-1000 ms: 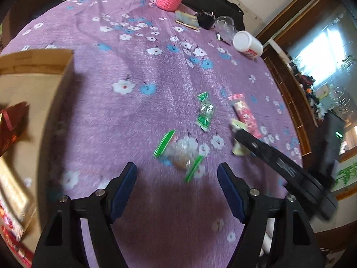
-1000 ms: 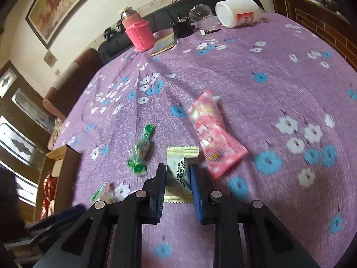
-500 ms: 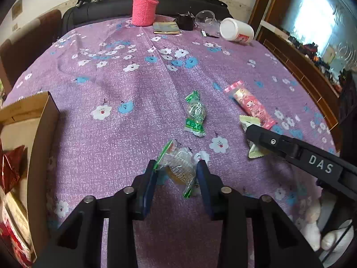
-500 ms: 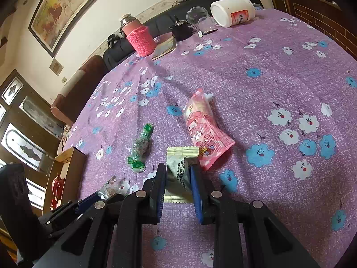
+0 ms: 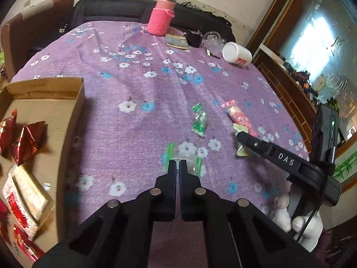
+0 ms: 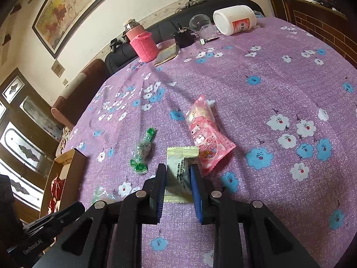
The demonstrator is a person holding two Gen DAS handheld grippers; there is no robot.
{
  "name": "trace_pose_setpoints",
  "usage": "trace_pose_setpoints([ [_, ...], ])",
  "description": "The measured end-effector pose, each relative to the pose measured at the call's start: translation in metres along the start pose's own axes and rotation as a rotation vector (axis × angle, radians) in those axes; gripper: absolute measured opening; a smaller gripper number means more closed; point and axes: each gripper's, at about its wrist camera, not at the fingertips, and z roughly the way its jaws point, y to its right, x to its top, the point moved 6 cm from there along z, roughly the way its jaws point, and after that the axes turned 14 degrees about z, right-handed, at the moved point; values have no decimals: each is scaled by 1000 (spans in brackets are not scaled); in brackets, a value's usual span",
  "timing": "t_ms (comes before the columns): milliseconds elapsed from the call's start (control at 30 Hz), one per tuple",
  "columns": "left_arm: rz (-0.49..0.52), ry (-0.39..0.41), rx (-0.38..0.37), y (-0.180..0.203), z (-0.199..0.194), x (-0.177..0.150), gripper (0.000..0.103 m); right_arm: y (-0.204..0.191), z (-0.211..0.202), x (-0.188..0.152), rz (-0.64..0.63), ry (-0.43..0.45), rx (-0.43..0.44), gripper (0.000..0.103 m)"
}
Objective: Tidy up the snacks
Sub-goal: 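Grasp the pale green packet with the right gripper while the left grasps a clear green-ended candy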
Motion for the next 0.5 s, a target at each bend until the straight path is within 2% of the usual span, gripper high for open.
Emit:
trace_pose_setpoints([
  [67,7,4,-1,-1,1,0,7,-2,1,-2,-3,-1,-2,23],
  [100,11,1,-6,-1,3,0,20,-2,1,-3,-5,0,-5,23],
  [133,12,-1,-5,-1,4,1,38,-2,1,-3,-5,1,-7,23],
  [200,31,11,8,3,7,4,59,-1,0,-3,-2,4,-6,23],
  [267,63,15,18,9,12,9,62,0,0,-2,2,6,-7,23],
  [333,102,-9,43,18,23,11,71,1,1,-2,7,0,-6,23],
  [433,170,-40,85,31,40,10,70,2,0,0,12,-1,-2,23],
  [467,195,-52,107,34,46,8,66,2,0,0,12,1,-2,23],
  [500,213,-61,126,35,49,5,41,3,-1,1,13,3,0,23],
])
